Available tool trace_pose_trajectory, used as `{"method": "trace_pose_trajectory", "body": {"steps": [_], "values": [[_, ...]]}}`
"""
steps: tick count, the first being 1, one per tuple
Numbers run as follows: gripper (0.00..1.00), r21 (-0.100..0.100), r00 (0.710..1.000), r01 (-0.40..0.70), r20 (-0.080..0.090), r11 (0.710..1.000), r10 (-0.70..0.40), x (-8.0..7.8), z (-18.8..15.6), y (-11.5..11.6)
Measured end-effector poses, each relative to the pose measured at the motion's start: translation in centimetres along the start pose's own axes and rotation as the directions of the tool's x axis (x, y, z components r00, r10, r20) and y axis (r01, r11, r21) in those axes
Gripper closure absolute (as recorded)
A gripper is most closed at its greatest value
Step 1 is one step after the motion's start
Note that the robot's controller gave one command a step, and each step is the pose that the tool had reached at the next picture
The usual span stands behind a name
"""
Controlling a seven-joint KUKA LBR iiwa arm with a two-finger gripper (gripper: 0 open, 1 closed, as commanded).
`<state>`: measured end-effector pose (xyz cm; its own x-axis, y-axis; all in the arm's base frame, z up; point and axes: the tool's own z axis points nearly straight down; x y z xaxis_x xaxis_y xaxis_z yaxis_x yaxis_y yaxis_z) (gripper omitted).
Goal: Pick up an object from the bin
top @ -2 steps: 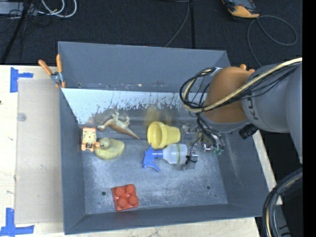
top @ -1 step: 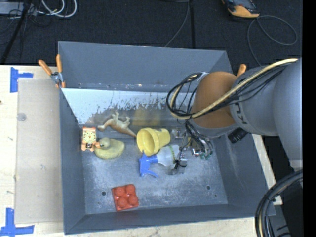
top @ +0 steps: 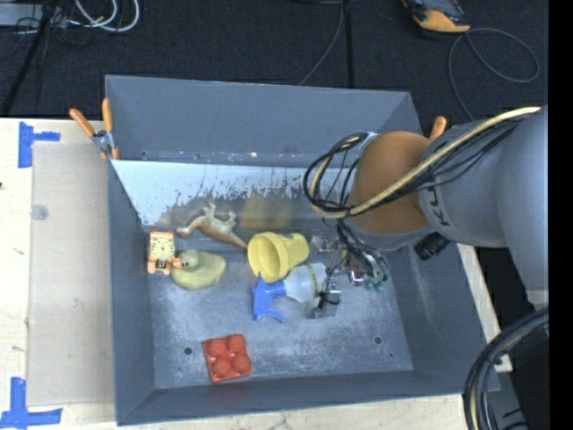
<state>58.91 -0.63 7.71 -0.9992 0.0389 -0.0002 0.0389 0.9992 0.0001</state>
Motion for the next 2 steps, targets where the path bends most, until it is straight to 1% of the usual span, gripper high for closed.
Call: {"method": "trace_pose_trajectory", "body": {"steps": [1,2], "values": [[0.00,-0.001,0.996,0.087,-0.009,0.996,-0.087,1.3,-3.6,-1.8],[1.00,0.006,0.999,-0.047,-0.007,0.999,0.047,-1.6,-0.9,6.2]]}}
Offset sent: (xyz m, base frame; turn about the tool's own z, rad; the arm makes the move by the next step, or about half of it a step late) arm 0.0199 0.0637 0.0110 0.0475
